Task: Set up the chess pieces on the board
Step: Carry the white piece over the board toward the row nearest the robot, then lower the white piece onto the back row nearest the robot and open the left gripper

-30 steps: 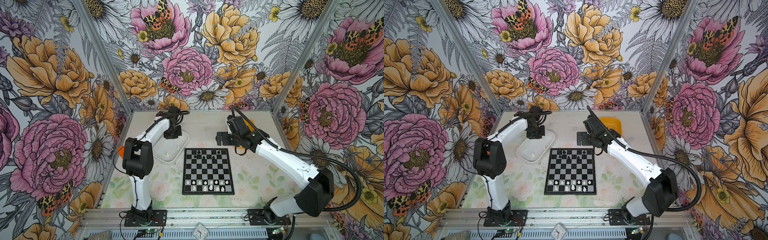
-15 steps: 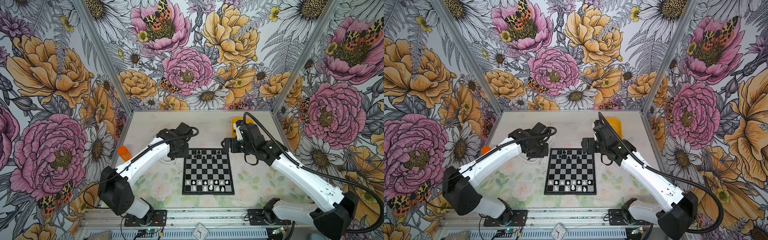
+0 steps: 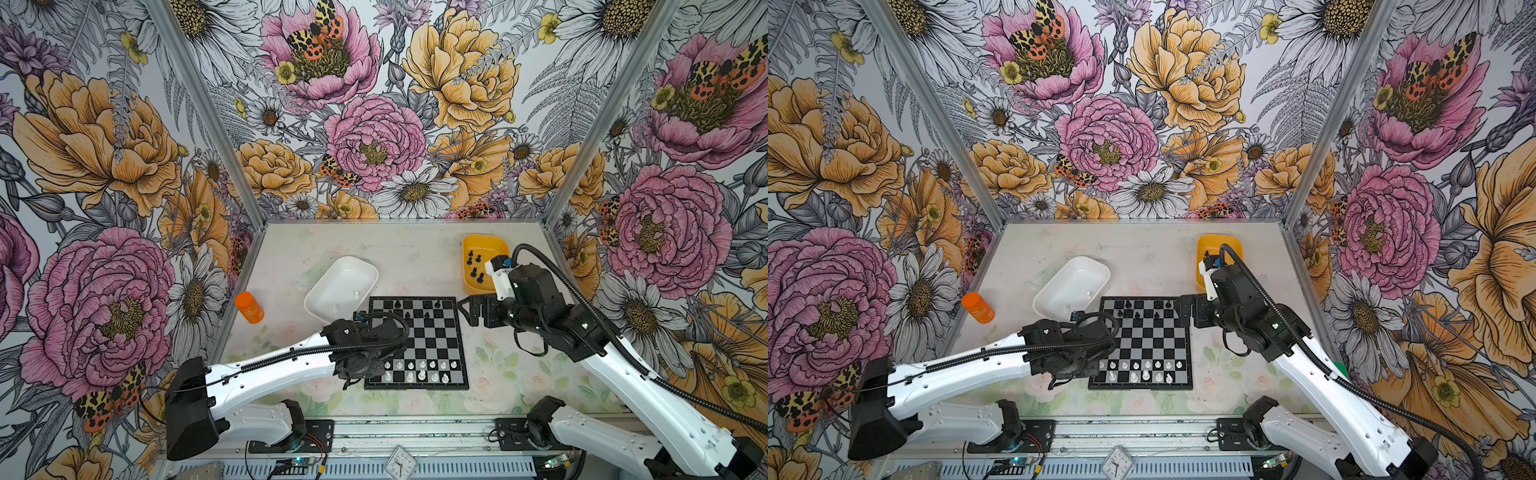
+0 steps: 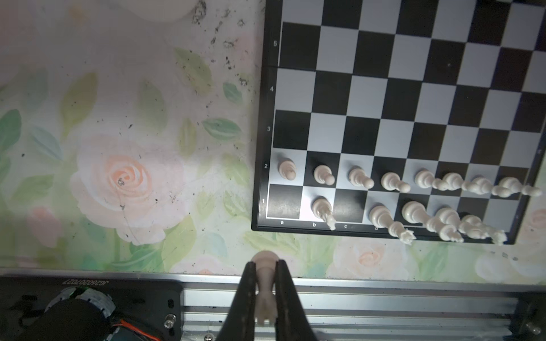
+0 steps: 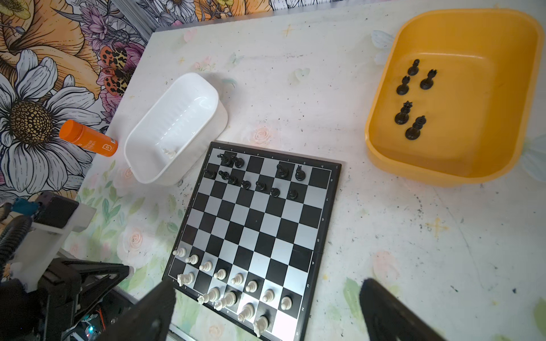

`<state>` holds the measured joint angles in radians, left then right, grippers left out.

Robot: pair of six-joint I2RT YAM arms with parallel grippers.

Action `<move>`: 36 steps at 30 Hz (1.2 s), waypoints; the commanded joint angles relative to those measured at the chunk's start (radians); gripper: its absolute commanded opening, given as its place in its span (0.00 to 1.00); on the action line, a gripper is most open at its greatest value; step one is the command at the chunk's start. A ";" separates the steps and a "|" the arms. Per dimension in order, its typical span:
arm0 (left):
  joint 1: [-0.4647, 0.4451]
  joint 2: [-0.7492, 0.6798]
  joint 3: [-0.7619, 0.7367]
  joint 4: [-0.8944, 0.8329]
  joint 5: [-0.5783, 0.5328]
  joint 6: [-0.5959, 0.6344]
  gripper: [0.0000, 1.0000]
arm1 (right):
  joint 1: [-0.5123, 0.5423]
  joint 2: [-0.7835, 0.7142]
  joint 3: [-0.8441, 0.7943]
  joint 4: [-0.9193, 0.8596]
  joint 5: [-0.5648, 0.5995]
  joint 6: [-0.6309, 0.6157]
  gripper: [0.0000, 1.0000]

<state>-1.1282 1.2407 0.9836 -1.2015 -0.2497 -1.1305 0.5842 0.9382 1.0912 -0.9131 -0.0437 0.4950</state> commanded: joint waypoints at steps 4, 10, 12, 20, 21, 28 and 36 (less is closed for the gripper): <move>-0.078 0.071 -0.007 0.023 -0.074 -0.148 0.15 | 0.009 -0.064 -0.013 -0.075 -0.007 -0.024 1.00; -0.083 0.106 -0.081 0.136 -0.037 -0.154 0.15 | 0.009 -0.093 -0.014 -0.105 0.010 -0.027 1.00; -0.080 0.112 -0.095 0.156 -0.033 -0.152 0.16 | 0.009 -0.102 -0.020 -0.111 0.015 -0.025 1.00; -0.046 0.171 -0.079 0.201 -0.008 -0.095 0.16 | 0.009 -0.088 -0.025 -0.113 0.025 -0.028 1.00; -0.043 0.183 -0.074 0.204 -0.004 -0.086 0.16 | 0.009 -0.085 -0.024 -0.113 0.028 -0.029 1.00; -0.011 0.224 -0.079 0.244 0.022 -0.043 0.16 | 0.008 -0.082 -0.023 -0.113 0.039 -0.032 1.00; 0.016 0.245 -0.074 0.263 0.033 -0.005 0.16 | 0.006 -0.089 -0.027 -0.114 0.045 -0.023 1.00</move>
<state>-1.1213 1.4715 0.8898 -0.9627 -0.2352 -1.1606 0.5842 0.8585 1.0672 -1.0218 -0.0193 0.4763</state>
